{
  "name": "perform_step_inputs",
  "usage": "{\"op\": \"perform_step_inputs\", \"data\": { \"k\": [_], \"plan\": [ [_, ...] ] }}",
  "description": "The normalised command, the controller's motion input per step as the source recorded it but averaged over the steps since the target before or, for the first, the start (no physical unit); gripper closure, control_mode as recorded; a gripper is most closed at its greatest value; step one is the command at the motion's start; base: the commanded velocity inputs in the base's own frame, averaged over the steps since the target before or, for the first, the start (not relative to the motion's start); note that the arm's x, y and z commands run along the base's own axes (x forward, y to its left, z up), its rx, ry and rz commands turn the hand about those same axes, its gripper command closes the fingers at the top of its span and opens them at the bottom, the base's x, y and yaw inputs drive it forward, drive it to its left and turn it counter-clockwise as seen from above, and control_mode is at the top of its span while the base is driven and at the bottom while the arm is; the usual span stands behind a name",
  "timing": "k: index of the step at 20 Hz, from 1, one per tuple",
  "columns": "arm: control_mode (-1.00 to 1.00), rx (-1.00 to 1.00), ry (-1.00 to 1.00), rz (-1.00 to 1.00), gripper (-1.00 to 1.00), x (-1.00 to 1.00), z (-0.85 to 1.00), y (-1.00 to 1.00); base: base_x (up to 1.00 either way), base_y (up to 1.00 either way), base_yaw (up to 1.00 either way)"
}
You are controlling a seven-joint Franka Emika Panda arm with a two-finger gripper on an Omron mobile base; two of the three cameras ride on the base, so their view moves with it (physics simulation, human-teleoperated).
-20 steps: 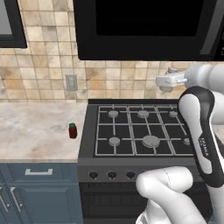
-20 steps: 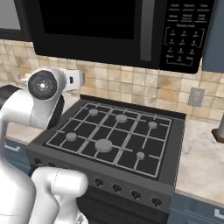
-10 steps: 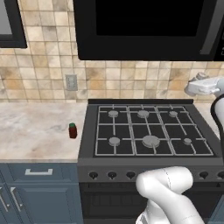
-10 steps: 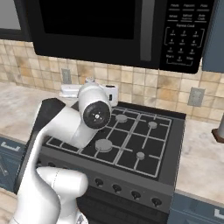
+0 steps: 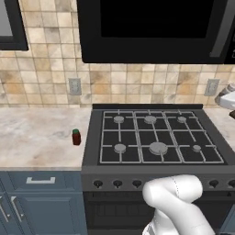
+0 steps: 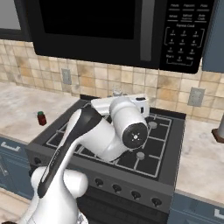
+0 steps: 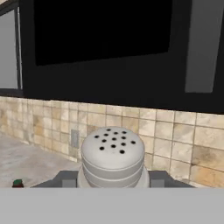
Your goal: Collect the paprika, ketchup, and shaker from the cabinet and place them next to the stove.
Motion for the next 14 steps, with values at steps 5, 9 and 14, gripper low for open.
{"op": "perform_step_inputs", "data": {
  "k": [5,9,14],
  "plan": [
    [-1.00,-0.25,0.02,0.00,1.00,0.00,-0.49,-0.94,0.00,0.00,0.00],
    [-1.00,-0.23,0.08,0.00,1.00,0.00,-0.63,-0.84,0.00,0.00,0.00],
    [-1.00,-0.02,0.07,-0.05,1.00,-0.05,-0.65,-0.66,0.00,0.00,0.00]
  ]
}}
